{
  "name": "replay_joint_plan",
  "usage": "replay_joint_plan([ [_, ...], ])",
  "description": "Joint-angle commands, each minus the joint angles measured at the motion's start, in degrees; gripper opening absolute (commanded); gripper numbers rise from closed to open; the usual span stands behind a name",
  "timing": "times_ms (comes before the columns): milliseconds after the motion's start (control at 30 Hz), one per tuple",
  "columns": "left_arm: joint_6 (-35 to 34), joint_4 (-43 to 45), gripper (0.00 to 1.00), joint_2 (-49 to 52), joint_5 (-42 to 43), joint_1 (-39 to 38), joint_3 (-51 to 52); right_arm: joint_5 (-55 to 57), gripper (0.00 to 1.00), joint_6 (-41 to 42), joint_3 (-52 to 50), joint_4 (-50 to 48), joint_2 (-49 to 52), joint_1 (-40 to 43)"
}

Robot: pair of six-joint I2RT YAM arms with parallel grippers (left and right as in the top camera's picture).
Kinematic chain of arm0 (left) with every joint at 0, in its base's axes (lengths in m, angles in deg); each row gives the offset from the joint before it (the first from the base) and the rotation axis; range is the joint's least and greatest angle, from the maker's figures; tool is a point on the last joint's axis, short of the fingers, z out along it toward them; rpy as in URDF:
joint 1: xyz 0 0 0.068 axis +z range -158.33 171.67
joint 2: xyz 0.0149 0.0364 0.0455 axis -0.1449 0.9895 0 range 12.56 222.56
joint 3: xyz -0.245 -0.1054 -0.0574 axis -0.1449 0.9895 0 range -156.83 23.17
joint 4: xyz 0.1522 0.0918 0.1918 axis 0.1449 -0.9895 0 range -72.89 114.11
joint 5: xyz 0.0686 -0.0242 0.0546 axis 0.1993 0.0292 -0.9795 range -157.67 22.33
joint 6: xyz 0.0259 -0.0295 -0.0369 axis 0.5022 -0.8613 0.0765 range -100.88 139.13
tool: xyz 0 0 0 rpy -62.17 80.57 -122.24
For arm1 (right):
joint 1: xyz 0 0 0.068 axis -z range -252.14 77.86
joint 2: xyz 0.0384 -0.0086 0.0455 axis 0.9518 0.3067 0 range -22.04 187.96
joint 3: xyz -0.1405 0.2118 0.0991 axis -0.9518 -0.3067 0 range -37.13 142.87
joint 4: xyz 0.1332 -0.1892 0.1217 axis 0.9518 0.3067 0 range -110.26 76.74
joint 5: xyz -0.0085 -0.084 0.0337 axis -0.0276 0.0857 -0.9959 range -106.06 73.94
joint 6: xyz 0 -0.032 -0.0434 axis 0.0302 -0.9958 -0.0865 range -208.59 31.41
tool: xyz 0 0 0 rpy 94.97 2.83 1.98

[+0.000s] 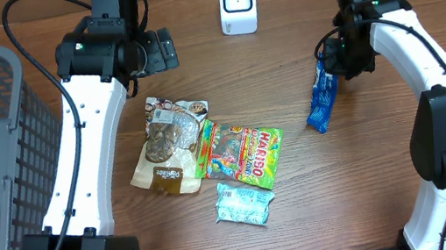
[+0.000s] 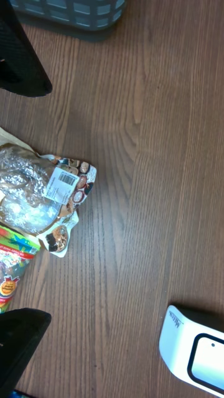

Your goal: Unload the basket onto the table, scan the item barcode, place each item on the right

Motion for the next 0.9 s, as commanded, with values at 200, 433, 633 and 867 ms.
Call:
replay_joint_plan([
  [200, 1.3, 0.0, 1.00, -0.9, -0.3, 0.2, -0.9, -19.7, 0.66, 2.5, -3.2, -2.7, -1.5, 9.6],
  [433, 1.3, 0.0, 1.00, -0.9, -0.3, 0.2, -0.9, -29.4, 0.69, -3.6, -14.1, -10.5, -1.4, 11.4],
  [633, 1.3, 0.0, 1.00, -0.9, -0.3, 0.2, -0.9, -33.4, 0.68, -1.7, -23.0, -20.8, -1.2, 11.5],
  [867, 1.3, 0.0, 1.00, -0.9, -0.3, 0.2, -0.9, -34.0, 0.62, 5.4, -32.0, -33.3, -1.2, 11.3],
])
